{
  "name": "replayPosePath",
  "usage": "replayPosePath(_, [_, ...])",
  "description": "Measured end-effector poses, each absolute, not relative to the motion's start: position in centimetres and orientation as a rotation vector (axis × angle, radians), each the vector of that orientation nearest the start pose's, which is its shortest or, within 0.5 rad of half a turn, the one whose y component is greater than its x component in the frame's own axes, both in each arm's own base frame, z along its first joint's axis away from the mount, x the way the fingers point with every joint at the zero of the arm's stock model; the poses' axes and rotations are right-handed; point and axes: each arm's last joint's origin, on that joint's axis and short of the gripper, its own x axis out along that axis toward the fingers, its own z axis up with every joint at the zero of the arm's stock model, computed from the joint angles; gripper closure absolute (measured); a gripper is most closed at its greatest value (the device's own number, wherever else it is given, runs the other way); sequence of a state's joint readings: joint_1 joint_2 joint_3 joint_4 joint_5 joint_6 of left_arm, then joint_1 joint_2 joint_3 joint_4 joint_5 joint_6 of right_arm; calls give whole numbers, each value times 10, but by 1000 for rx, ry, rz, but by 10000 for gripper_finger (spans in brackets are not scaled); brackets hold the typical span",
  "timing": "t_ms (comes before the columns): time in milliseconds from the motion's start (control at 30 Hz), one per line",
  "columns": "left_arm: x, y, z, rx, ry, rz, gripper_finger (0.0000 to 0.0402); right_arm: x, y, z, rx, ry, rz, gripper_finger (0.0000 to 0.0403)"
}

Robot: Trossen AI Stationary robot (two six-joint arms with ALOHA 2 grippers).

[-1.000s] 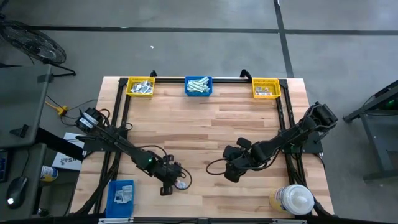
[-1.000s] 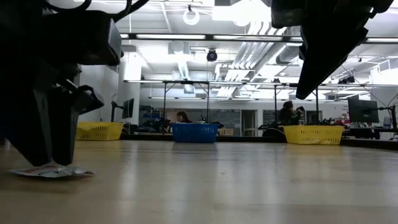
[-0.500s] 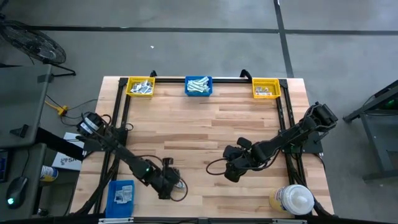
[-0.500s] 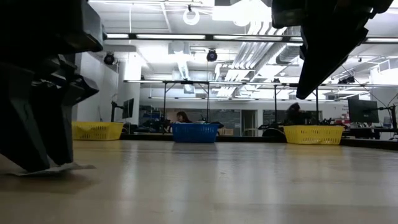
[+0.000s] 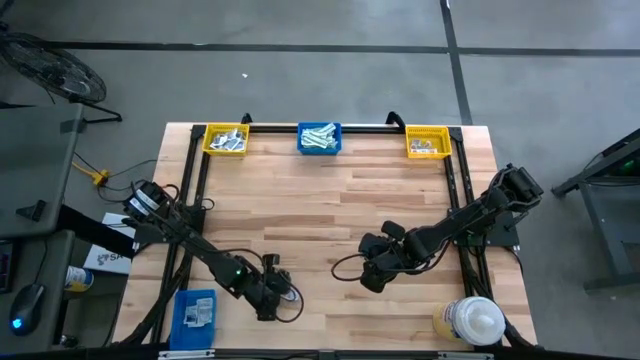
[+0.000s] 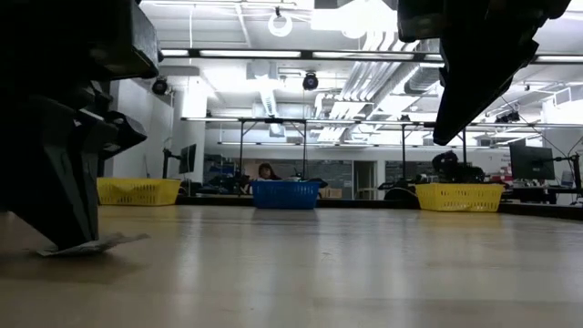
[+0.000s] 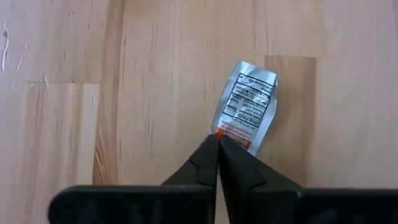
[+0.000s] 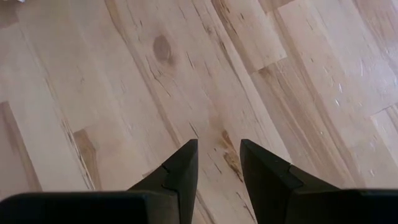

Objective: Pick & Place First Aid Supplies
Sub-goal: Put the orange ointment pack into the right yellow bin

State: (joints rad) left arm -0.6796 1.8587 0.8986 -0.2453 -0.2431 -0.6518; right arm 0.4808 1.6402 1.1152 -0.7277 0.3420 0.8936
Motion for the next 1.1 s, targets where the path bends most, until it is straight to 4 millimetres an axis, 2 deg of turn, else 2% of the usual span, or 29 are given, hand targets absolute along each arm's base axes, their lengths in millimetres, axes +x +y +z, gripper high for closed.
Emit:
replayPosePath(233, [254, -196, 101, -97, 1119, 22, 400, 281, 136, 206, 309, 1069, -371, 289])
replayPosePath(333, [255, -197, 108, -125, 1095, 48, 401, 283, 137, 207, 322, 1056, -359, 289])
replayPosePath(533, [266, -197, 135, -104, 1035, 88, 401, 287, 139, 209, 344, 1008, -328, 289])
replayPosePath(767, [287, -198, 169, -11, 943, 142, 401, 298, 145, 215, 379, 903, -256, 289])
replayPosePath(1100, [314, -184, 226, 186, 810, 353, 401, 312, 153, 228, 436, 765, -88, 289])
